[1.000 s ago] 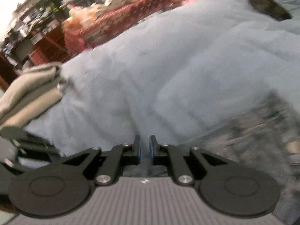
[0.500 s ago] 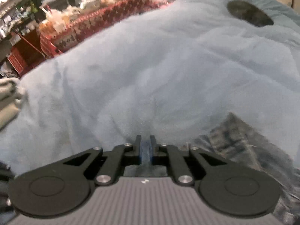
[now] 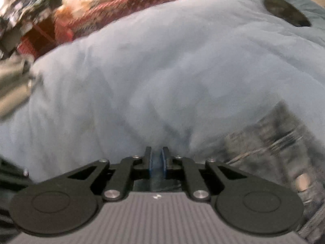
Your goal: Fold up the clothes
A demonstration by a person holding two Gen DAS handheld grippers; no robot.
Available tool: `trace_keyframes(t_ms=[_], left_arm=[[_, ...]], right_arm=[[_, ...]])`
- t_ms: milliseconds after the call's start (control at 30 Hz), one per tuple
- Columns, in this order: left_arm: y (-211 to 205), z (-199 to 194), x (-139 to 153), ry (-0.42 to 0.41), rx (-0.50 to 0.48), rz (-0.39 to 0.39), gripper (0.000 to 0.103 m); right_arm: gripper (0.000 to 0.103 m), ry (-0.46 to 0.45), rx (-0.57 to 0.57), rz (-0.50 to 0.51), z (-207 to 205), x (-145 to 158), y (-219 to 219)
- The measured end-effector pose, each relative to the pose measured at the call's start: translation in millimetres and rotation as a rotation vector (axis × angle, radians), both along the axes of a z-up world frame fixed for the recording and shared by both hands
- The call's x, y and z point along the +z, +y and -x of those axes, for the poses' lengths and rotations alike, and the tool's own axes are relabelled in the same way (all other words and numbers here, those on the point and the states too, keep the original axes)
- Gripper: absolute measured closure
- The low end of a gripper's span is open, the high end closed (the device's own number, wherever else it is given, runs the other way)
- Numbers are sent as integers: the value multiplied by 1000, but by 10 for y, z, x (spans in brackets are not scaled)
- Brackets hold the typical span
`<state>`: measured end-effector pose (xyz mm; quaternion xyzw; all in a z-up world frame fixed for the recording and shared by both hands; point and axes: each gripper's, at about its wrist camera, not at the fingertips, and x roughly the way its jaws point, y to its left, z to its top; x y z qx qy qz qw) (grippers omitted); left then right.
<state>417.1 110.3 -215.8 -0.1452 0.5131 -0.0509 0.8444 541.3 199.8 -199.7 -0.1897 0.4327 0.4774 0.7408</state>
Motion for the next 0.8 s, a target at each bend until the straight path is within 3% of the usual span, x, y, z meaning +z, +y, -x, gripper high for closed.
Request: trace_keyframes(t_ms=[200, 333, 467, 567, 700, 800], left_arm=[[-127, -106, 181, -60, -11, 49, 96], [-341, -227, 48, -47, -52, 34, 96], [-395, -150, -71, -32, -62, 7, 95], [-341, -96, -47, -21, -66, 2, 95], [-253, -54, 33, -11, -78, -25, 96], [-187, -18, 71, -11, -67, -23, 96]], right_arm=[[92, -108, -68, 33, -271, 346, -550], [92, -122, -117, 51, -545, 198, -636], [93, -196, -98, 79, -754, -14, -372], [91, -170, -137, 51, -941, -82, -204], [91, -154, -186, -37, -1064, 264, -360], [80, -176, -196, -92, -962, 636, -668]])
